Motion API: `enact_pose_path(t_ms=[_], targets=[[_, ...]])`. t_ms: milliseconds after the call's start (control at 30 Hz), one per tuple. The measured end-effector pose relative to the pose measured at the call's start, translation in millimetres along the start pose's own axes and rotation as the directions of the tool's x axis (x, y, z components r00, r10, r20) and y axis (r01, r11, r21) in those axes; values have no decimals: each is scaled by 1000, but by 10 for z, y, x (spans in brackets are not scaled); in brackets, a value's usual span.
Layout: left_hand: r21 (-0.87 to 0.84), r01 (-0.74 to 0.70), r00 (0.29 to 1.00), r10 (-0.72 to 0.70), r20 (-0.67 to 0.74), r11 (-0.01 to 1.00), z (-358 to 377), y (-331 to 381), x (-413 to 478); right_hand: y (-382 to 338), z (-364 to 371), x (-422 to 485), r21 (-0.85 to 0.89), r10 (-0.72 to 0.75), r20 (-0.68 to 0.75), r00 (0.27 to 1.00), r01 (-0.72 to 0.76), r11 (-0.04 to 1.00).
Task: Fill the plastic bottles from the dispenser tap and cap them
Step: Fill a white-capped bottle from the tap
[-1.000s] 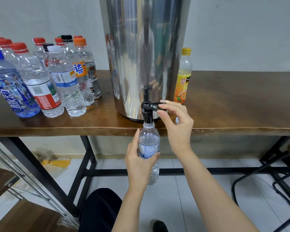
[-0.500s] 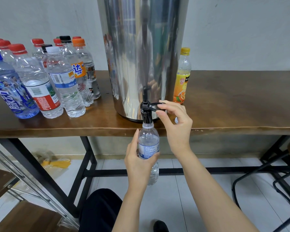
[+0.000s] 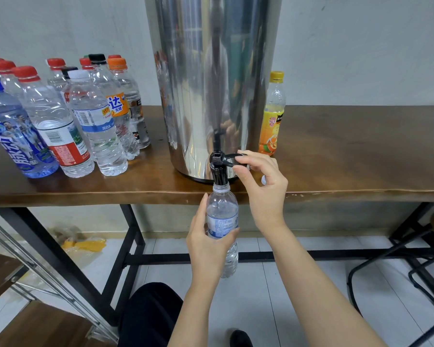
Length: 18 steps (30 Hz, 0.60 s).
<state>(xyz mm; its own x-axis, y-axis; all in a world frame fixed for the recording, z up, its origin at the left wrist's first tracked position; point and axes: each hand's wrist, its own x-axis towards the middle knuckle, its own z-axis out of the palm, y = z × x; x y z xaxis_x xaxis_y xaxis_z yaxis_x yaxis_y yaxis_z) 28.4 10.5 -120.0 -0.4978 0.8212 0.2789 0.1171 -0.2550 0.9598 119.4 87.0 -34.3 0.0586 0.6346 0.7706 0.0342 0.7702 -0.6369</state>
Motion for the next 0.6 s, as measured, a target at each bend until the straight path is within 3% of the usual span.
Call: enact_pose_path(t_ms=[267,600], targets=[[-8,6,1000,-6,-7,1000,1,-13,7,-5,-21,10,-16,-28,17,999,28,999],[-9,16,1000,-16,-3,1000,-6,6,-3,-89,-181,57,-241,-169,145,975,201,950]])
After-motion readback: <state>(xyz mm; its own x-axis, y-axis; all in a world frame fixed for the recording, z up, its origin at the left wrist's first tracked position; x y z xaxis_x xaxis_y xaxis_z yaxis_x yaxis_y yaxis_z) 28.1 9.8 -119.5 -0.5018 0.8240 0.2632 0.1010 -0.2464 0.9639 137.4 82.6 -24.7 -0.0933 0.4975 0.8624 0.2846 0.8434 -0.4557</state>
